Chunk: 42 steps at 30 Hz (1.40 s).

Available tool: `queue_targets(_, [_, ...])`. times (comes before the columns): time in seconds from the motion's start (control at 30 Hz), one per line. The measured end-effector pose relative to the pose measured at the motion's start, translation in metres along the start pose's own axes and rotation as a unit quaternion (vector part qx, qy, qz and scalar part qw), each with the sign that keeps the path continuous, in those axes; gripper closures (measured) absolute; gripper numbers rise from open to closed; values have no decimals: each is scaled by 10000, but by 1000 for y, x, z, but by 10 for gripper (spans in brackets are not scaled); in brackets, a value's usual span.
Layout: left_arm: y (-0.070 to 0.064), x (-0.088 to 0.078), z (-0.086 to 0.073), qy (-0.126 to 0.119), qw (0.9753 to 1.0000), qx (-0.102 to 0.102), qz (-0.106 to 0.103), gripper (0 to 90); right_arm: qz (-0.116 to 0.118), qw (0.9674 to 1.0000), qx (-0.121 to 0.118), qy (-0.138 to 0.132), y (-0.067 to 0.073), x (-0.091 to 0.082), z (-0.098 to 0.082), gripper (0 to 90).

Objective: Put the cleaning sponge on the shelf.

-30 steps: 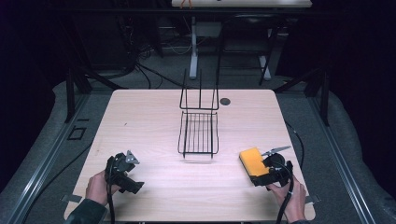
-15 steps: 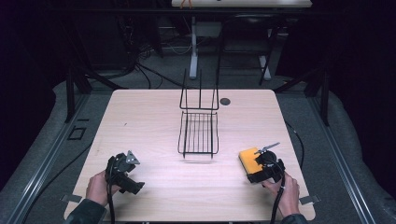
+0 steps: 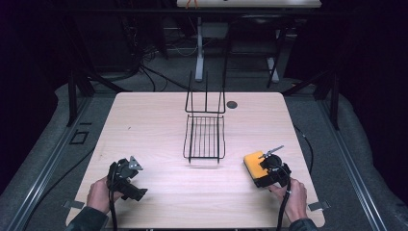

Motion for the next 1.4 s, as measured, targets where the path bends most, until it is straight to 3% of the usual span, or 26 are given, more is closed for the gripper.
queue_targets(0.23, [1, -3, -5, -50, 10000, -52, -43, 4, -22, 9999, -99, -134, 4, -8, 8, 238])
queue_targets(0.3, [1, -2, -4, -36, 10000, -34, -54, 5, -33, 9999, -136, -64, 4, -10, 6, 239])
queue_targets(0.6, [-7, 5, 5, 22, 9996, 208, -196, 5, -103, 9997, 87, -213, -5, -21, 8, 241])
queue_targets(0.8, [-6, 4, 7, -2, 9996, 212, -210, 5, 38, 9995, 161, -268, -6, -28, 9, 243])
queue_targets(1.4, [-8, 7, 6, 86, 9995, 223, -222, 4, 154, 9982, -85, -577, 6, -47, 24, 249])
Point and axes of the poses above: each handheld gripper's, and its own axes: x roughly forward along the jaws, z roughly out of its top, y roughly to its left, the point moved 7 cm from there along x, roughly forward along the jaws, and after that the axes turned 13 degrees about -z, right-handed, at the moved point
